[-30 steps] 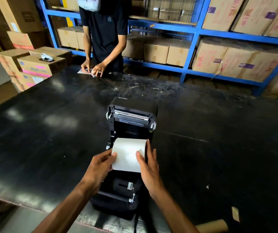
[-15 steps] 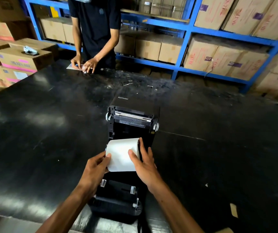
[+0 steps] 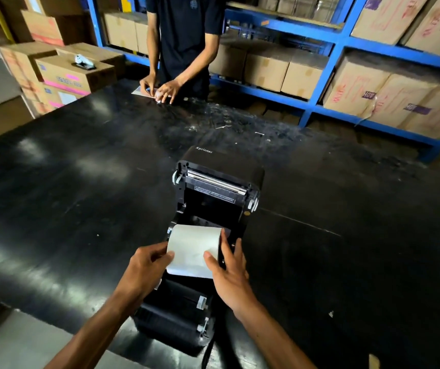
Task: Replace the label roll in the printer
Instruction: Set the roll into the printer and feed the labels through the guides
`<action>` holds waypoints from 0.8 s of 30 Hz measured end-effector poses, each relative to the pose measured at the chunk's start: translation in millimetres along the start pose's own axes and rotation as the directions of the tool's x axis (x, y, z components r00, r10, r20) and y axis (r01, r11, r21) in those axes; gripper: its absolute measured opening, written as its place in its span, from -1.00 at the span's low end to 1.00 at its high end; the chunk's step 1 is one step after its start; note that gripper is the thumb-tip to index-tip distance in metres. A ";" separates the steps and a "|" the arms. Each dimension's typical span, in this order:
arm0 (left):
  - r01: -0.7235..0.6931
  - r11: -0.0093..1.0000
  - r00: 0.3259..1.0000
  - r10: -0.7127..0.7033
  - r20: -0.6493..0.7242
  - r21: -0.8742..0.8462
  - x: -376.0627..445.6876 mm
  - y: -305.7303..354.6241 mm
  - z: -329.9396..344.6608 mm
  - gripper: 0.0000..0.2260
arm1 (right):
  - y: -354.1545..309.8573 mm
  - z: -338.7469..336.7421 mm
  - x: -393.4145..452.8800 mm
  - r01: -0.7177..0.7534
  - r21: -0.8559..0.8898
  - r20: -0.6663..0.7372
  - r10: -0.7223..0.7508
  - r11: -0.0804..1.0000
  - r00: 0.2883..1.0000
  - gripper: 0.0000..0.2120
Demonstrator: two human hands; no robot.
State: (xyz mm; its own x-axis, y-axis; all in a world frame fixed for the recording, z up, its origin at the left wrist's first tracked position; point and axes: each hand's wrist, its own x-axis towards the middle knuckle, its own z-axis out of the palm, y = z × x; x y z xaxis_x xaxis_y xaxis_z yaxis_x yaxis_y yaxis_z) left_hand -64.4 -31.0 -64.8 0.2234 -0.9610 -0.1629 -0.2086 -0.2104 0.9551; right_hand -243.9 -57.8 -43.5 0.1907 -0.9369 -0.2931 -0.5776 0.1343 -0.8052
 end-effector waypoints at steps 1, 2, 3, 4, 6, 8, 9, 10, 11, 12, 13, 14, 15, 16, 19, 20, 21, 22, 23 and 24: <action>0.012 1.000 1.000 -0.012 -0.019 0.010 -0.6 -0.3 0.8 -0.76 | 0.7 0.9 0.9 0.010 -0.010 -0.003 -0.010 1.000 1.000 -0.40; 0.023 1.000 0.999 -0.023 -0.036 0.017 -1.4 -0.2 2.2 -0.77 | 1.6 1.6 1.6 0.019 -0.023 -0.011 -0.019 1.000 1.000 -0.40; 0.029 0.999 0.998 -0.028 -0.052 0.019 -2.2 0.5 3.7 -0.77 | 2.1 2.0 2.3 0.026 -0.033 -0.022 -0.026 0.999 0.999 -0.40; 0.030 0.999 0.997 -0.029 -0.069 0.016 -2.6 1.4 5.4 -0.78 | 2.4 2.5 3.1 0.031 -0.032 -0.030 -0.032 0.999 0.999 -0.41; 0.029 1.000 0.995 -0.028 -0.101 0.006 -3.6 3.9 8.1 -0.80 | 2.9 4.1 3.6 0.035 -0.012 -0.040 -0.035 0.999 0.999 -0.43; 0.023 1.000 0.993 -0.021 -0.115 0.014 -5.3 7.3 8.5 -0.81 | 2.5 7.3 2.5 0.041 0.009 -0.054 -0.040 0.999 0.998 -0.45; 0.022 1.000 0.993 -0.020 -0.114 0.017 -5.5 9.5 8.4 -0.80 | 2.0 9.3 1.8 0.041 0.014 -0.064 -0.040 0.999 0.997 -0.45; 0.024 1.000 0.994 -0.022 -0.110 0.019 -5.1 11.6 8.0 -0.79 | 1.4 11.1 1.1 0.039 0.020 -0.073 -0.038 0.999 0.997 -0.45; 0.026 0.999 0.994 -0.023 -0.107 0.022 -4.3 12.8 7.4 -0.78 | 0.7 13.0 0.0 0.036 0.029 -0.082 -0.033 0.999 0.996 -0.45; 0.025 0.999 0.995 -0.023 -0.102 0.022 -3.0 13.0 6.0 -0.76 | -0.1 15.6 -1.7 0.033 0.044 -0.092 -0.029 0.998 0.995 -0.44; 0.025 1.000 0.995 -0.023 -0.092 0.018 -1.7 12.4 4.3 -0.75 | -1.2 18.4 -4.2 0.033 0.060 -0.103 -0.027 0.998 0.994 -0.44; 0.030 0.999 0.997 -0.029 -0.077 0.011 -0.1 11.7 2.5 -0.74 | -1.5 21.0 -6.9 0.034 0.070 -0.116 -0.026 0.997 0.993 -0.43; 0.036 0.999 0.997 -0.035 -0.063 0.008 1.4 11.2 1.3 -0.75 | -1.7 23.3 -9.3 0.036 0.071 -0.128 -0.027 0.997 0.991 -0.43; 0.038 0.999 0.998 -0.038 -0.053 0.014 2.0 10.5 0.4 -0.75 | -1.8 25.0 -11.2 0.038 0.061 -0.137 -0.029 0.997 0.990 -0.42; 0.021 0.997 0.997 -0.016 -0.071 0.073 1.4 10.1 0.0 -0.76 | -2.3 25.3 -11.7 0.031 0.042 -0.123 -0.025 0.999 0.992 -0.42; 0.011 0.995 0.996 -0.003 -0.085 0.096 0.8 10.7 0.0 -0.76 | -3.7 24.6 -11.6 0.018 0.056 -0.106 -0.012 0.998 0.994 -0.43; 0.001 0.994 0.995 0.010 -0.098 0.113 0.6 11.4 0.1 -0.76 | -5.2 23.4 -11.3 0.006 0.075 -0.092 0.001 0.997 0.996 -0.43; -0.007 0.992 0.994 0.021 -0.106 0.125 0.4 12.3 0.2 -0.76 | -6.6 22.6 -11.1 -0.002 0.091 -0.084 0.010 0.996 0.996 -0.44; -0.015 0.990 0.993 0.031 -0.112 0.138 -0.2 13.4 0.6 -0.76 | -7.6 22.2 -11.5 -0.005 0.103 -0.083 0.014 0.995 0.996 -0.44; -0.023 0.988 0.992 0.041 -0.117 0.153 -1.3 14.1 0.8 -0.76 | -7.7 22.3 -12.9 -0.007 0.111 -0.088 0.017 0.994 0.996 -0.45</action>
State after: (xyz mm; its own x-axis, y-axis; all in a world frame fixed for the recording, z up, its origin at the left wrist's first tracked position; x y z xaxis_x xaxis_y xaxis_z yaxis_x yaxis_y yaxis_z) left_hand -68.4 -32.9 -51.4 0.3241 -0.9414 -0.0932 -0.3565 -0.2128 0.9097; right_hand -224.2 -39.6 -45.0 0.1106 -0.9592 -0.2601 -0.4872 0.1758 -0.8554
